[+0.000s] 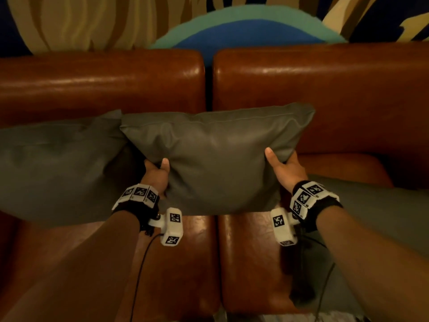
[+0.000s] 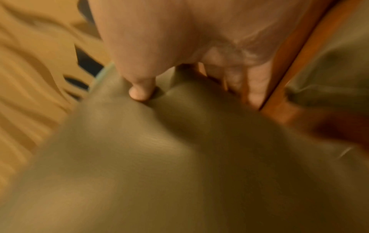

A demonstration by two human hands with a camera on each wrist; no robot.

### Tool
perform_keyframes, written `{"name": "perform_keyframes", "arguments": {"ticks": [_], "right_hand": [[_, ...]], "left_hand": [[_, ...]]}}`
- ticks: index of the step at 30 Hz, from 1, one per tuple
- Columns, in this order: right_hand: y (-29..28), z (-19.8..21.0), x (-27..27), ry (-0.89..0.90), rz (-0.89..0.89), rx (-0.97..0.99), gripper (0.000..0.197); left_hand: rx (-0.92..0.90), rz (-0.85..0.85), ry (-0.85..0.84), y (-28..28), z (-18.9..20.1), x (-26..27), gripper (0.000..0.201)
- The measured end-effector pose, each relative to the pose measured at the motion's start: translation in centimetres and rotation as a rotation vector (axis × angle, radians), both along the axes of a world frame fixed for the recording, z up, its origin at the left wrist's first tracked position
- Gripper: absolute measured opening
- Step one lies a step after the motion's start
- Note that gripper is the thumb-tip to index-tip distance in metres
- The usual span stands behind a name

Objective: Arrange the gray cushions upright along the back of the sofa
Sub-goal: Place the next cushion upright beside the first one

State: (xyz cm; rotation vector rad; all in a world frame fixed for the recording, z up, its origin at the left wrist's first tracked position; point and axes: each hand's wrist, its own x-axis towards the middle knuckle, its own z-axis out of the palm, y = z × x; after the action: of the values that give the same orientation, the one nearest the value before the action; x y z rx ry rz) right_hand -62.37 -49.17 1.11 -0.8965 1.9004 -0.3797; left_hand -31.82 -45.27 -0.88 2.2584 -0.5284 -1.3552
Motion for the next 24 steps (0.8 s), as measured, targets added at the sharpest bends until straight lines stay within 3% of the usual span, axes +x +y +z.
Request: {"name": "perform_keyframes", "arguments": {"ticks": [4,8,10,12,14,18,21,24], "right_hand": [[1.6,1.0,-1.4,-0.002,-0.011,0.005,0.087],[6.6,1.7,-3.4,0.056,0.025,-0.005,0.065],[10.3,1.0,-5.0,0.069,0.055,0.065,0.056],[14.0,-0.1,-7.1,0.078,0.085,0.142,0.050],[17.1,-1.1,-9.4,0.093,0.077,0.207,0.049],[20.6,-1.8,-15.0,0.111,0.040,0.280,0.039],[22.3,-2.1,-19.5,0.102,0.000,0.314,0.028],[23.5,-2.4,-24.0,0.118,-0.088,0.305,0.022]], "left_hand": [[-0.112,-0.046,0.000,2.7,0.0,0.7,0.083],[-0.136,-0.076,-0.166,6.8,0.3,0.5,0.047],[-0.050,-0.202,-0.247,8.7,1.0,-0.5,0.032],[0.116,-0.416,-0.268,10.1,1.5,-2.2,0.030],[0.201,-0.705,-0.255,10.9,1.5,-4.8,0.030],[0.110,-1.119,-0.164,10.4,0.8,-13.2,0.018],[0.013,-1.256,-0.198,8.2,0.2,-21.3,0.015],[-0.060,-1.265,-0.224,4.7,-0.9,-28.3,0.015]]}}
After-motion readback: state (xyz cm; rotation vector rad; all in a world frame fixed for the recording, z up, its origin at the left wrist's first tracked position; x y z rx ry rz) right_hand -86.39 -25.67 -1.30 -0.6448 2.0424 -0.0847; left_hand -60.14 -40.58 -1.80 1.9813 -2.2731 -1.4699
